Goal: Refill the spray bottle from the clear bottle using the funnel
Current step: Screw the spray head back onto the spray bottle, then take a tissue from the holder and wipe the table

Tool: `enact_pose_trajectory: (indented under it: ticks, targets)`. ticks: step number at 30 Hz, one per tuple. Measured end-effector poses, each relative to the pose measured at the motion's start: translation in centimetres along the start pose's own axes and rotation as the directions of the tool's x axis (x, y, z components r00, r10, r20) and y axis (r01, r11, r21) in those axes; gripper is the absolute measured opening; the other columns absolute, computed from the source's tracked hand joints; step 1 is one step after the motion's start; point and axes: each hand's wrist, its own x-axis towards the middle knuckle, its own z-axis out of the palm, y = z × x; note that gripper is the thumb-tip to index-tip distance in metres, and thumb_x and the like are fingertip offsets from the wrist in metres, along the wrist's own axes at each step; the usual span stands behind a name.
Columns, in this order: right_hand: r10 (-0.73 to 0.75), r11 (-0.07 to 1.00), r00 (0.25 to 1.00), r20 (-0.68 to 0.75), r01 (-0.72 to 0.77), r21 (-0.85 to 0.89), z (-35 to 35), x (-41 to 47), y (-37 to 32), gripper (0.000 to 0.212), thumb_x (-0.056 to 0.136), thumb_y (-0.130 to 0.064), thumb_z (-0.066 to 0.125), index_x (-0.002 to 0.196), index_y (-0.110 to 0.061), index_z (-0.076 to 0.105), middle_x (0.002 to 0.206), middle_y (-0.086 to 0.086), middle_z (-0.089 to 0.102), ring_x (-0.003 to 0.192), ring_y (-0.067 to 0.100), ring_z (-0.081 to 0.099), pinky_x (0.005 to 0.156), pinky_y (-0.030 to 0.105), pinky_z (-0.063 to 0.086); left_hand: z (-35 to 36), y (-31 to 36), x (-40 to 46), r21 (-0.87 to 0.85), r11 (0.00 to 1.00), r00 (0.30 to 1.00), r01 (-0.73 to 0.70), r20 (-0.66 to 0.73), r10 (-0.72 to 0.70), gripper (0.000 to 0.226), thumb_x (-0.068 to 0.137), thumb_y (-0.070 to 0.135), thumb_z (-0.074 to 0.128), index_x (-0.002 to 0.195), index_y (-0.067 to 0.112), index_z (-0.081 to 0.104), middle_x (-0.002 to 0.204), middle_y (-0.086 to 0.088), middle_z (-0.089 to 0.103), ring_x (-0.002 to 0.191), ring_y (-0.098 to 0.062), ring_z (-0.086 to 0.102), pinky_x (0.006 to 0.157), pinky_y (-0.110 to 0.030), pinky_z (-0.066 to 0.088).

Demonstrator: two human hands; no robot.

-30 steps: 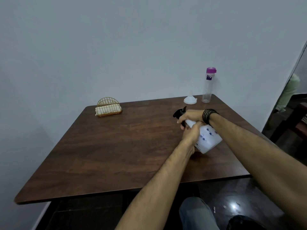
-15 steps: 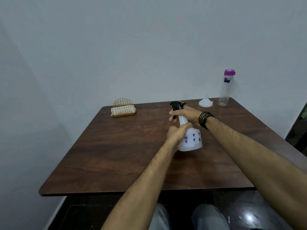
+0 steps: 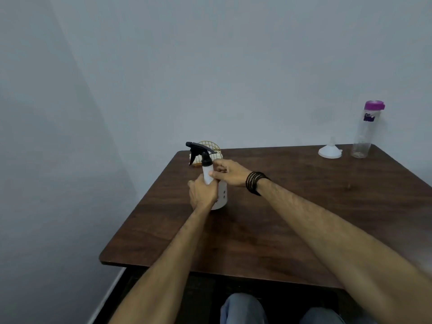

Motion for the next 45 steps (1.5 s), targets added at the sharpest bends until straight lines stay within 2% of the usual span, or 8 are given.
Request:
enact_pose_trajectory:
  ticks: [10, 17, 21, 23, 25, 28, 32, 45]
  targets:
    - [-0.001, 1.0, 0.997, 0.075, 0.002, -0.024, 3.4, 8.2, 7.4, 0.08, 0.071, -0.084, 0.063, 0.138, -0.043, 0.05, 0.133, -0.015, 0.062, 0.123, 0.006, 0.06, 0.106, 0.04, 0.05, -0.6, -3.1, 1.7, 0.082, 0.996, 0.998, 0.021, -0.067, -0.015, 0.039, 0.098, 0.033, 0.054, 0.131, 0.012, 0.051, 0.128, -0.018, 0.048, 0.12, -0.033, 0.048, 0.092, -0.044, 0.044]
    - [0.016, 0.999, 0.999, 0.029, -0.017, 0.031, 1.2, -0.2, -0.9, 0.069, 0.095, -0.042, 0.061, 0.154, -0.017, 0.035, 0.149, 0.005, 0.051, 0.136, 0.018, 0.049, 0.107, 0.028, 0.041, 1.4, -3.6, 1.8, 0.287, 0.957, 0.945, -0.042, -0.298, 0.131, 0.068, 0.089, 0.043, 0.068, 0.137, 0.001, 0.043, 0.144, -0.025, 0.039, 0.141, -0.041, 0.03, 0.122, -0.054, 0.018]
    - [0.051, 0.995, 0.998, -0.035, -0.047, 0.085, -0.4, -1.9, -0.2, 0.061, 0.1, -0.03, 0.059, 0.153, -0.012, 0.034, 0.147, 0.008, 0.051, 0.132, 0.019, 0.053, 0.104, 0.025, 0.042, 3.3, -3.1, -0.7, 0.378, 0.808, 0.706, -0.452, -0.402, 0.583, 0.052, 0.09, 0.028, 0.058, 0.131, -0.002, 0.044, 0.133, -0.023, 0.04, 0.128, -0.038, 0.038, 0.12, -0.049, 0.023]
    - [0.091, 0.994, 0.992, -0.085, -0.084, 0.073, -1.4, -2.3, 0.9, 0.054, 0.101, -0.021, 0.057, 0.151, -0.013, 0.038, 0.145, 0.009, 0.053, 0.132, 0.02, 0.053, 0.108, 0.028, 0.042, 4.8, -2.3, -1.7, 0.332, 0.667, 0.596, -0.667, -0.299, 0.745, 0.043, 0.089, 0.013, 0.058, 0.128, 0.0, 0.045, 0.127, -0.021, 0.044, 0.119, -0.036, 0.045, 0.107, -0.048, 0.039]
    - [0.127, 0.992, 0.983, -0.133, -0.126, 0.014, -2.5, -2.6, 2.2, 0.05, 0.1, -0.009, 0.049, 0.149, -0.014, 0.042, 0.145, 0.008, 0.054, 0.134, 0.021, 0.052, 0.112, 0.031, 0.04, 6.0, -1.4, -1.9, 0.279, 0.608, 0.61, -0.743, -0.09, 0.787, 0.051, 0.083, 0.005, 0.058, 0.132, -0.001, 0.047, 0.13, -0.02, 0.049, 0.121, -0.035, 0.048, 0.104, -0.047, 0.043]
    - [0.152, 0.985, 0.972, -0.179, -0.165, -0.06, -4.0, -3.6, 4.1, 0.051, 0.099, -0.013, 0.054, 0.148, -0.013, 0.043, 0.146, 0.008, 0.055, 0.132, 0.021, 0.053, 0.112, 0.032, 0.04, 7.2, -0.5, -1.4, 0.247, 0.709, 0.751, -0.661, 0.229, 0.62, 0.073, 0.084, 0.01, 0.059, 0.151, 0.003, 0.031, 0.154, -0.017, 0.034, 0.146, -0.029, 0.03, 0.122, -0.045, 0.027]
    - [0.174, 0.973, 0.964, -0.2, -0.199, -0.115, -5.6, -4.7, 6.6, 0.056, 0.098, -0.025, 0.063, 0.149, -0.013, 0.042, 0.144, 0.005, 0.056, 0.129, 0.019, 0.055, 0.108, 0.03, 0.041, 8.3, -0.9, 0.6, 0.338, 0.834, 0.879, -0.435, 0.358, 0.314, 0.073, 0.103, 0.038, 0.044, 0.159, 0.004, 0.011, 0.168, -0.016, 0.006, 0.156, -0.029, 0.006, 0.126, -0.042, 0.005]
    - [0.06, 0.969, 0.951, -0.303, -0.129, -0.21, -8.7, 3.6, 8.3, 0.04, 0.098, -0.025, 0.061, 0.136, -0.012, 0.059, 0.129, 0.005, 0.066, 0.116, 0.018, 0.062, 0.097, 0.023, 0.043, 10.5, -0.9, 7.4, 0.599, 0.755, 0.907, -0.267, 0.421, -0.013, 0.077, 0.102, 0.061, 0.016, 0.162, 0.014, 0.003, 0.169, -0.012, -0.006, 0.156, -0.027, -0.007, 0.122, -0.055, -0.009]
